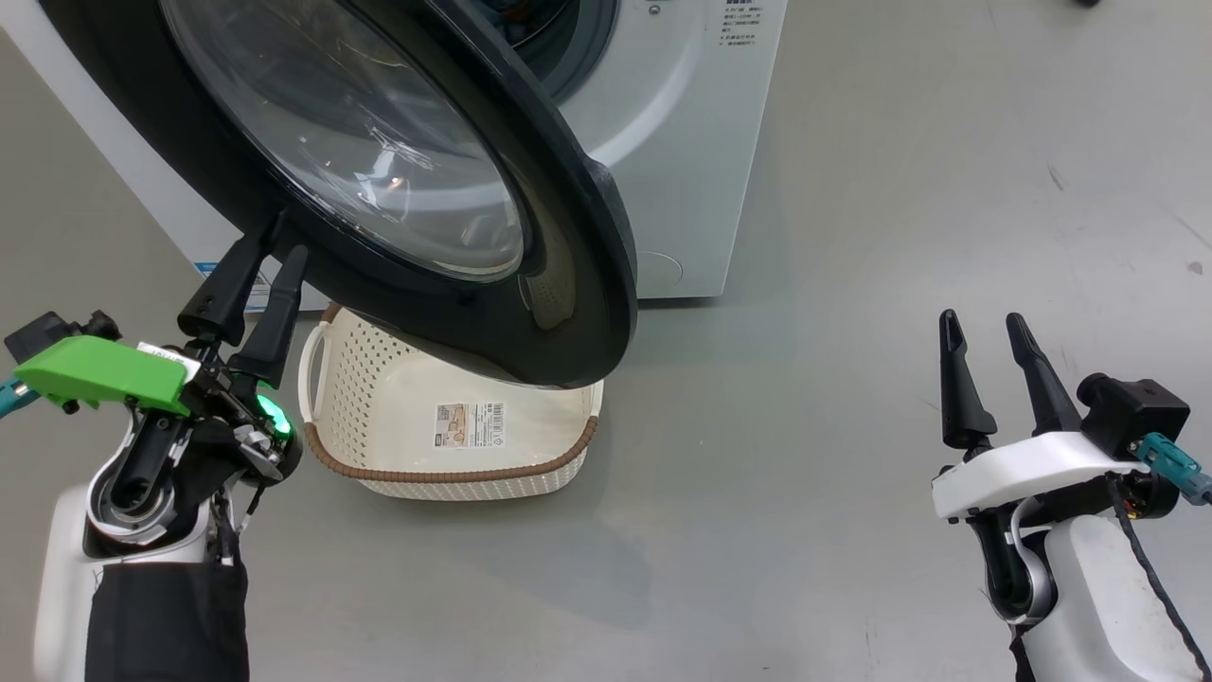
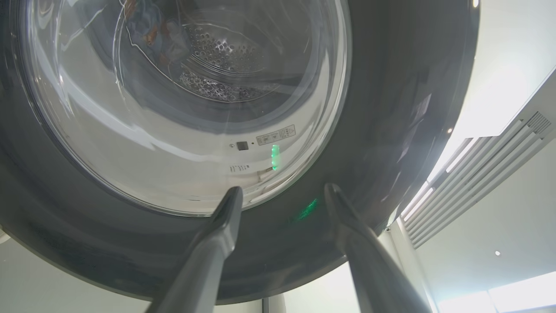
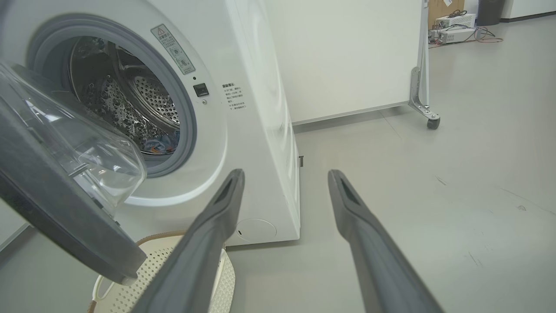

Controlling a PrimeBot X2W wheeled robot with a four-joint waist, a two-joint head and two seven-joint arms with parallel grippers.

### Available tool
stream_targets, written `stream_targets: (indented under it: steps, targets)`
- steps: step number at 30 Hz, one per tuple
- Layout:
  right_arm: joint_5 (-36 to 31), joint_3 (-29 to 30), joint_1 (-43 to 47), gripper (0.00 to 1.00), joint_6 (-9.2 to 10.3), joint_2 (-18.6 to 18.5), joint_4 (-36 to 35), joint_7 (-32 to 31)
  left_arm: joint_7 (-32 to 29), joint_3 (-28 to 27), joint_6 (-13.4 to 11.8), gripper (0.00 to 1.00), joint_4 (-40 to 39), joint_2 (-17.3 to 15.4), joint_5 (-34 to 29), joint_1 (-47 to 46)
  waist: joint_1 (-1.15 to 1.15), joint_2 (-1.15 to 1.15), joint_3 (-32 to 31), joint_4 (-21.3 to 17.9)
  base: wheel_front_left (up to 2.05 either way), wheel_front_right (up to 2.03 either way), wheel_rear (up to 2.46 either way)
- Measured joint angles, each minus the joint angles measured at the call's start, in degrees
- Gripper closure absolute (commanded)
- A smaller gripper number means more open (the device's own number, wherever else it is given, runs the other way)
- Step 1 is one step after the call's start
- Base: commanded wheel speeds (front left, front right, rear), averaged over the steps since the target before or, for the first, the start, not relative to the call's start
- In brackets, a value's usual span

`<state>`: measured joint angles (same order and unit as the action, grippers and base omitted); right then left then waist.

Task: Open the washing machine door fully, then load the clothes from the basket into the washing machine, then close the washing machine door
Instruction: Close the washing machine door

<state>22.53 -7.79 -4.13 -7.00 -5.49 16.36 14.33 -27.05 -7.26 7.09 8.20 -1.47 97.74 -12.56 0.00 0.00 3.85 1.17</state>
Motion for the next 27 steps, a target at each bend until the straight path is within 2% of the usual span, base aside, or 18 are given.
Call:
stream_targets:
  steps: [7, 13, 18, 27]
  targets:
    - [0.0, 0.03, 0.01, 0.0, 0.0, -0.03, -0.18, 0.0, 2.82, -0.51, 0.0, 0.0, -2.32, -0.1, -6.12, 0.43, 0.0, 0.0, 0.07, 0.3, 0.0, 0.0, 0.0]
    - [-0.38, -0.03, 0.01, 0.0, 0.0, -0.32, -0.48, 0.0, 5.41, 0.99, 0.0, 0.0, -4.46, -2.4, -13.95, 1.47, 0.0, 0.0, 0.31, 0.4, 0.0, 0.0, 0.0]
    - [-0.38, -0.02, 0.01, 0.0, 0.0, -0.31, -0.67, 0.0, 9.7, 2.1, 0.0, 0.0, -6.69, -3.92, -20.22, 1.81, 0.0, 0.0, 0.57, 0.43, 0.0, 0.0, 0.0]
    - [-0.38, -0.01, 0.01, 0.0, 0.0, -0.29, -0.9, 0.0, 20.31, 5.87, 0.01, 0.0, -10.03, -8.99, -33.9, 2.03, 0.0, 0.0, 1.08, 0.39, 0.0, 0.0, 0.0]
